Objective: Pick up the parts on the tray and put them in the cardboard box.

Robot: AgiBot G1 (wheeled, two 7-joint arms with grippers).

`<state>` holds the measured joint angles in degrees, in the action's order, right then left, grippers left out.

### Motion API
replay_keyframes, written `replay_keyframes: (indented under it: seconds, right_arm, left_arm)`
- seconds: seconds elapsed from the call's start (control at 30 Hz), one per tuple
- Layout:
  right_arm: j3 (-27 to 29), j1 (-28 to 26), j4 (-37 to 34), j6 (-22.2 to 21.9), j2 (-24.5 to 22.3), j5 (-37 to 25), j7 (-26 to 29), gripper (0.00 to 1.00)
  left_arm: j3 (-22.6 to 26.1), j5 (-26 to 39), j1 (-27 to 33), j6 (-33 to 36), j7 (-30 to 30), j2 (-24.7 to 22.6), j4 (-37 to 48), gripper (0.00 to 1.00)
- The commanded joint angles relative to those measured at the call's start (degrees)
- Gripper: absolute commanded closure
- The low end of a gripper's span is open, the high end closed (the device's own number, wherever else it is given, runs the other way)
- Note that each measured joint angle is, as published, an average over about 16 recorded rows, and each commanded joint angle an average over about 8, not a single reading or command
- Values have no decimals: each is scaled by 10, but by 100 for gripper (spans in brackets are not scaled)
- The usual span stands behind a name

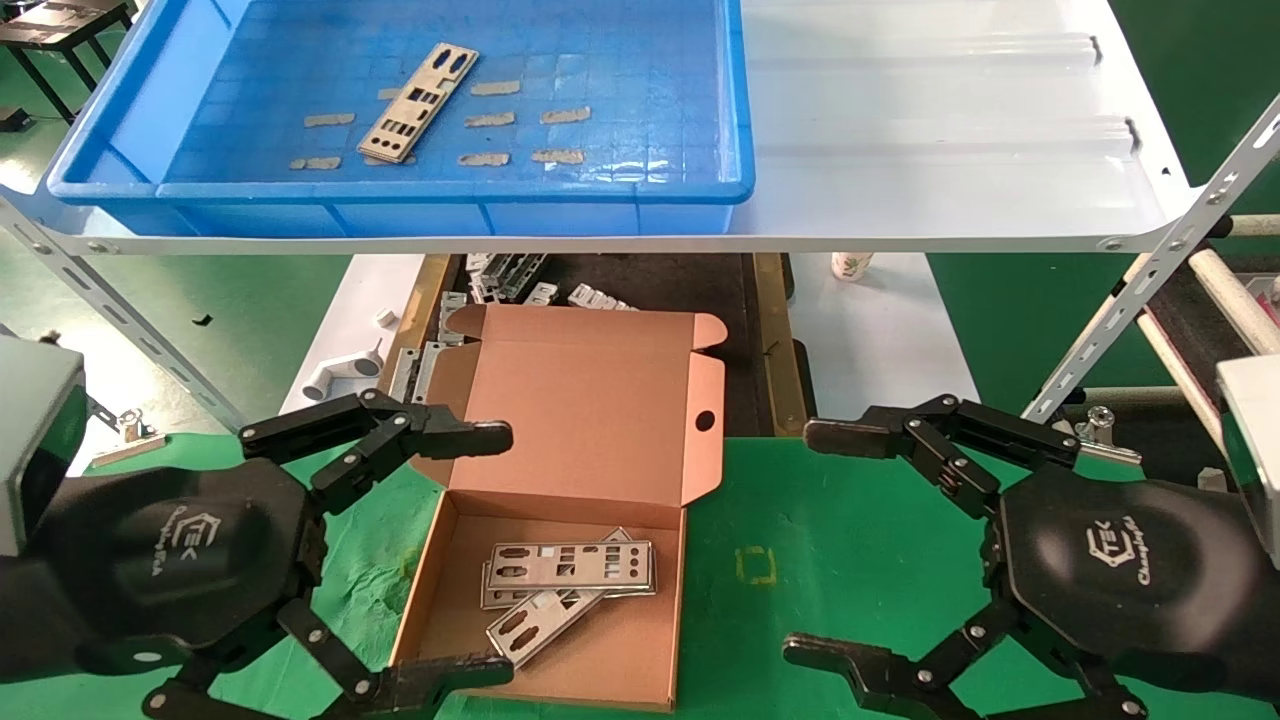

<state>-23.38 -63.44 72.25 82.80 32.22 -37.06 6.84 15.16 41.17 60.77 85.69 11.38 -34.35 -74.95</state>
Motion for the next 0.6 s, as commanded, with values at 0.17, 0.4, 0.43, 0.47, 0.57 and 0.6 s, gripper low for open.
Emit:
replay_keyframes:
  seconds: [0.17,0.4,0.43,0.47,0.57,0.6]
  right_arm:
    - [0,0,0,0,0,0,0,0]
    - [0,0,0,0,0,0,0,0]
    - [0,0,0,0,0,0,0,0]
    - [0,0,0,0,0,0,0,0]
    - [0,0,0,0,0,0,0,0]
    - [0,0,0,0,0,0,0,0]
  left_arm:
    - [4,3,4,0,-3,-3,7,0]
    - [6,5,6,0,-5,-5,11,0]
    - [7,5,6,0,-5,-5,11,0]
    - [7,6,6,0,-6,-6,11,0]
    - [7,6,7,0,-6,-6,12,0]
    - [8,6,7,0,-6,-6,13,0]
